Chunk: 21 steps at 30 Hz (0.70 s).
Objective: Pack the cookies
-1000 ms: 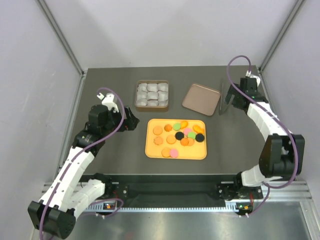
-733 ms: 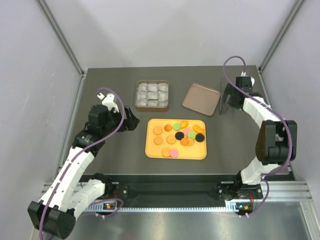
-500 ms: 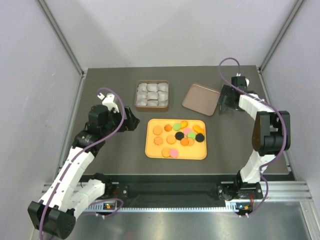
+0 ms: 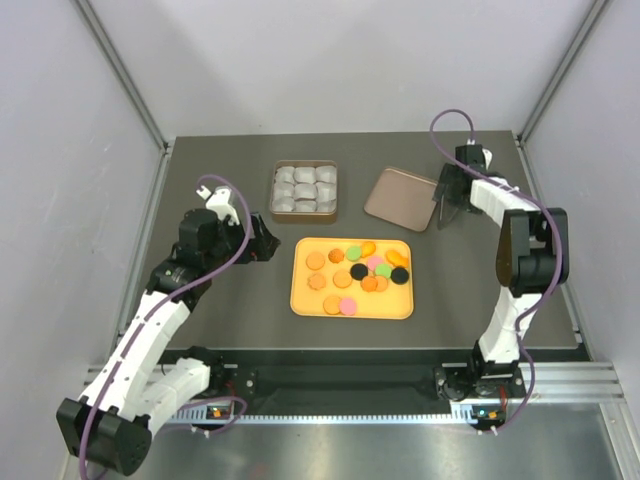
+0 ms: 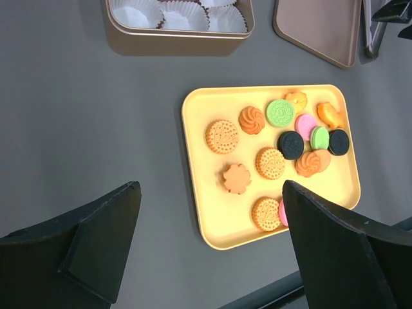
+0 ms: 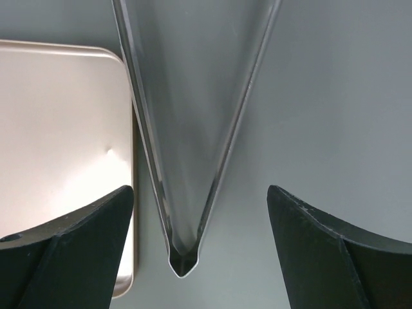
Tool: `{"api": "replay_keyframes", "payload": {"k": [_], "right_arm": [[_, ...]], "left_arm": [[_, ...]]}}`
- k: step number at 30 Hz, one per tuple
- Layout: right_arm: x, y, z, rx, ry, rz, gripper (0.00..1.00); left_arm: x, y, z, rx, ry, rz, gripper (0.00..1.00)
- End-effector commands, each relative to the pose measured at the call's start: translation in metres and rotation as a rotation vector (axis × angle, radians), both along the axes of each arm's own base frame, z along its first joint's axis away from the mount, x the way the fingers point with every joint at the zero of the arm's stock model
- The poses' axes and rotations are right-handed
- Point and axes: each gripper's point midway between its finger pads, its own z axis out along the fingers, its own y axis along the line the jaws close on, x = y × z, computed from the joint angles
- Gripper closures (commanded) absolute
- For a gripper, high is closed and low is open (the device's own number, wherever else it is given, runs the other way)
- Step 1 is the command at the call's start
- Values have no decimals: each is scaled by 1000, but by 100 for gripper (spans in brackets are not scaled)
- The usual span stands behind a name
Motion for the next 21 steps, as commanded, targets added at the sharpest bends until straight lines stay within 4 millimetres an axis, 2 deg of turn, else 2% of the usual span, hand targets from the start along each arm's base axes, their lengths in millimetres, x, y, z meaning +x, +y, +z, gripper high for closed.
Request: {"api": "replay_keyframes", "payload": {"k": [1, 7, 13, 21], "right_arm": [[14, 3, 12, -30, -28, 9, 18], [14, 2, 1, -41, 4, 8, 22], [11, -1, -8, -53, 31, 3, 32], [2, -5, -9, -78, 44, 5, 42]], "left_arm": [[3, -1, 3, 10, -23, -13, 4], [3, -1, 0, 11, -12, -18, 4], [3, -2, -1, 11, -8, -19, 4], [3, -2, -3, 10, 1, -21, 4]]}}
